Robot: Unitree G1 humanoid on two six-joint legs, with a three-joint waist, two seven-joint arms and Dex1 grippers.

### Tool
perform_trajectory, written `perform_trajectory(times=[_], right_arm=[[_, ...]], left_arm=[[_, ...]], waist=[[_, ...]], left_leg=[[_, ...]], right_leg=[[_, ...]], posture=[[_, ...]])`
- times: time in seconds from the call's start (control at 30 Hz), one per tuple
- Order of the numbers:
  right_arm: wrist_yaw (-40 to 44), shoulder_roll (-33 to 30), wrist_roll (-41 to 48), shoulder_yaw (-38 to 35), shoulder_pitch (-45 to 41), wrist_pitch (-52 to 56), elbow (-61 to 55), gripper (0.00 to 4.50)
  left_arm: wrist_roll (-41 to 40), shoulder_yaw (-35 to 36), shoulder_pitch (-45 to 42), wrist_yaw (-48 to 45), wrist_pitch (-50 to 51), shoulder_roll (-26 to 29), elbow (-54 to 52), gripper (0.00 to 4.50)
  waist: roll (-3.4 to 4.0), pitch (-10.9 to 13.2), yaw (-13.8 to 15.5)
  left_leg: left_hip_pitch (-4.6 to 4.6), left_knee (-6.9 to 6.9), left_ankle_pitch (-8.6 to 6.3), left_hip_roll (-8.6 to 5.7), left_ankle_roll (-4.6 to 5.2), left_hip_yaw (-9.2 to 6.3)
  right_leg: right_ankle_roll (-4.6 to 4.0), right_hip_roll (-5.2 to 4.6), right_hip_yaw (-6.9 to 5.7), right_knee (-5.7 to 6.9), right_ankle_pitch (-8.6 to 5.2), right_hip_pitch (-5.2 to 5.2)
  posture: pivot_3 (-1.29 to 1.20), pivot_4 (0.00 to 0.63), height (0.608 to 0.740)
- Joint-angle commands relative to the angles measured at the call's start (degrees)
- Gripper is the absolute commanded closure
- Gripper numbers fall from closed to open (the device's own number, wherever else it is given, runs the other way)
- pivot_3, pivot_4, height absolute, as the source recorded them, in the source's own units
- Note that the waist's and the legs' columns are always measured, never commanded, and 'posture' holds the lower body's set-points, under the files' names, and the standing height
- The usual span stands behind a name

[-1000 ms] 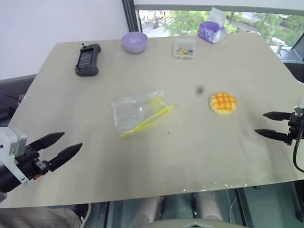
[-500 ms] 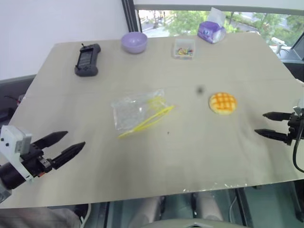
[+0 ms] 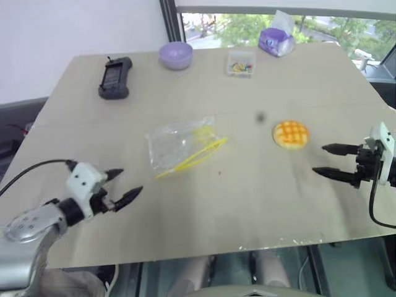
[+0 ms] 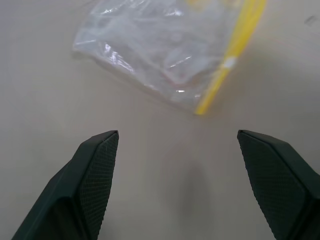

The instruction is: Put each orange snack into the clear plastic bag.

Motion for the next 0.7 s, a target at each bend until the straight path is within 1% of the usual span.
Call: perform_trajectory(times=[0.03, 0.1, 0.2, 0.33, 0.47, 0.57, 0.7], right_arm=[[-1.0, 0.0, 1.2, -1.1, -0.1, 1.2, -2.3, 0.18], [-1.1, 0.3, 3.8, -1.9, 0.0, 3.8, -4.3, 0.18], [-1.5, 0.5, 7.0, -2.7, -0.3, 7.4, -7.0, 0.18], [0.2, 0.1, 16.2, -3.5, 0.7, 14.2, -16.6, 0.18], [-1.6, 0.4, 20.2, -4.0, -0.9, 16.7, -20.1, 0.18], [-3.7, 1.1, 21.6, -3.7, -4.0, 16.8, -22.0, 0.18], [-4.3, 1.0, 23.5, -3.5, -6.3, 17.2, -23.3, 0.18]], left_arm=[[8.7, -4.0, -4.7, 1.5, -11.2, 1.3, 7.5, 0.48], [12.5, -7.1, -9.3, 1.6, -16.8, 1.9, 13.4, 0.48], [12.8, -9.1, -12.9, -0.1, -20.6, 1.5, 18.5, 0.48], [17.5, -14.5, -19.6, -2.1, -33.7, 1.7, 29.9, 0.48], [18.2, -17.3, -25.1, -4.1, -40.8, 1.3, 38.1, 0.48], [20.6, -20.3, -28.7, -5.5, -46.9, 1.6, 44.3, 0.48], [23.2, -23.2, -33.0, -5.5, -52.5, 0.8, 51.1, 0.48]], waist=[[0.01, 0.0, 0.0], [0.02, 0.0, 0.0], [0.01, 0.0, -0.1], [0.06, 0.0, -0.1], [0.03, -0.1, 0.0], [0.03, -0.1, 0.0], [0.03, -0.1, 0.1]], left_leg=[[0.01, 0.00, 0.00, -0.01, 0.00, 0.01], [0.00, 0.00, 0.00, -0.02, 0.00, 0.00], [-0.01, 0.01, 0.01, -0.02, 0.00, -0.03], [-0.01, 0.02, 0.01, -0.02, 0.00, -0.02], [-0.02, 0.23, 0.01, -0.06, 0.00, -0.09], [-0.04, 0.49, 0.00, -0.15, 0.02, -0.07], [-0.01, 0.74, 0.00, -0.16, 0.02, -0.09]], right_leg=[[0.00, 0.00, 0.01, 0.00, 0.00, 0.00], [0.00, 0.00, 0.00, 0.00, 0.00, -0.02], [0.01, 0.00, -0.02, 0.02, 0.00, -0.03], [0.01, -0.02, -0.01, 0.03, 0.01, -0.06], [0.02, -0.03, -0.06, 0.19, 0.01, -0.01], [0.02, -0.02, -0.04, 0.43, 0.01, -0.01], [0.03, -0.02, -0.05, 0.78, 0.01, 0.01]], posture=[[0.00, 0.150, 0.736], [0.00, 0.150, 0.736], [0.00, 0.150, 0.736], [0.00, 0.150, 0.736], [0.00, 0.150, 0.736], [0.00, 0.150, 0.736], [0.00, 0.150, 0.736]])
